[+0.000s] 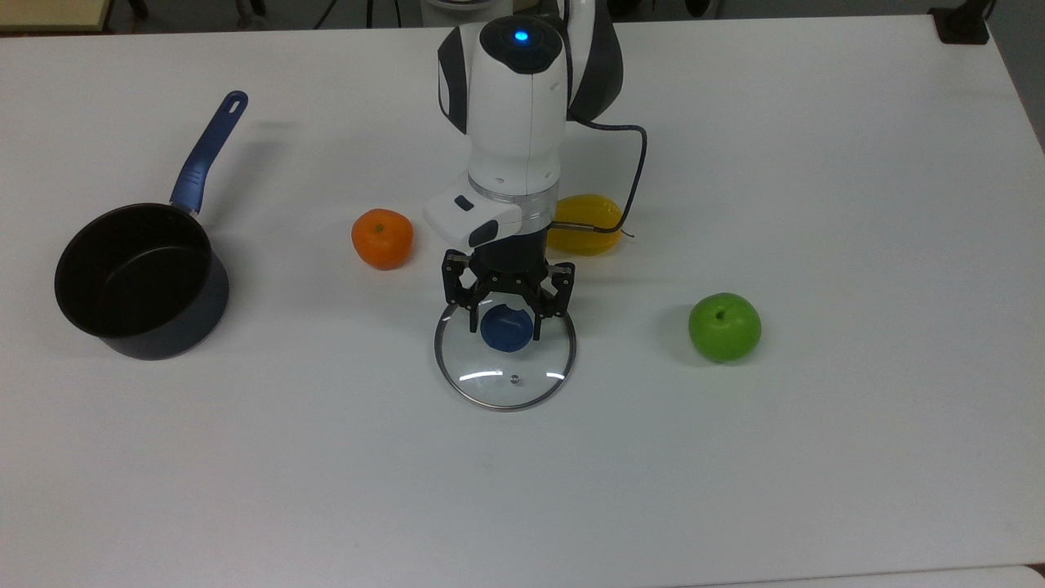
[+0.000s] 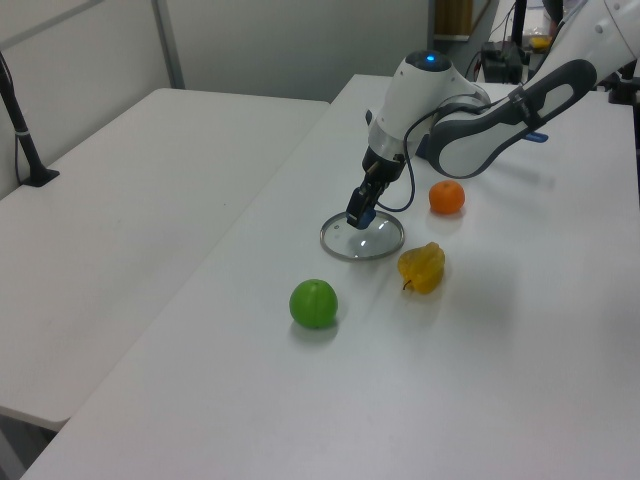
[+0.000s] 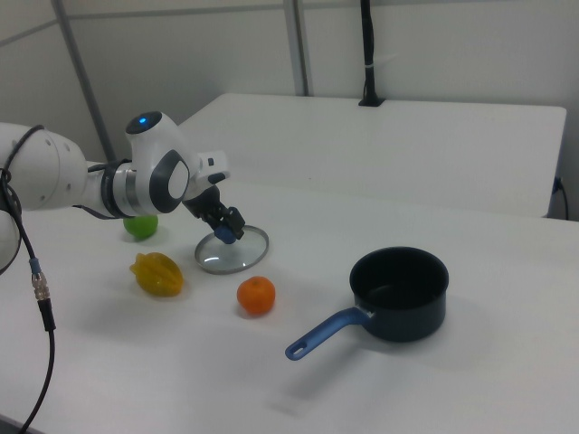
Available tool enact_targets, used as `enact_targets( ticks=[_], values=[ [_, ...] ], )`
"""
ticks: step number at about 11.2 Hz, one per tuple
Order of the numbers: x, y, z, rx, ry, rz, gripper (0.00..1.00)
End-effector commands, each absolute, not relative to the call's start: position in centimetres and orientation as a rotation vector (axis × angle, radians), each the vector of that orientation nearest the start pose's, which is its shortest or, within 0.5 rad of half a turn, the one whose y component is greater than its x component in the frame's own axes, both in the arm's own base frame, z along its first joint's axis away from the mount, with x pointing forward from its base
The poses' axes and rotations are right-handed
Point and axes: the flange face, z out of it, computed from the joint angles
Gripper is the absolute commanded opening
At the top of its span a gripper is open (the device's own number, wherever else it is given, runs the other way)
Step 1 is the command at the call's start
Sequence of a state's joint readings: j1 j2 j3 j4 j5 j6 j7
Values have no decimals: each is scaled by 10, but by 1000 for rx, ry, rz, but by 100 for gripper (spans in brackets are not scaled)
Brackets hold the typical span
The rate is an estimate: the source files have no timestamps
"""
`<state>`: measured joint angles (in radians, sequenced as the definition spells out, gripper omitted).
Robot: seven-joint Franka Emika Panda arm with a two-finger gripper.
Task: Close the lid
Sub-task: 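Close the gripper on the blue knob of the glass lid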
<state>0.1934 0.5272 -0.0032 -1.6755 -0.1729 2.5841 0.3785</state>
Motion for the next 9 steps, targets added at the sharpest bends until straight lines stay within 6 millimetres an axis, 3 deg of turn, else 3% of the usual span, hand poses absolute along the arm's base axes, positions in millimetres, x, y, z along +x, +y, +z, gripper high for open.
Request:
enact_targets(
  ticks=[1,3,6,9],
  values=[
    [699,140,334,-3098,84,-656,75],
    [699,140,334,-3102,78,-652,73],
    [698,141,338,-3104,79,-651,48],
    [695,132,355,-3136,105,-598,46]
  ],
)
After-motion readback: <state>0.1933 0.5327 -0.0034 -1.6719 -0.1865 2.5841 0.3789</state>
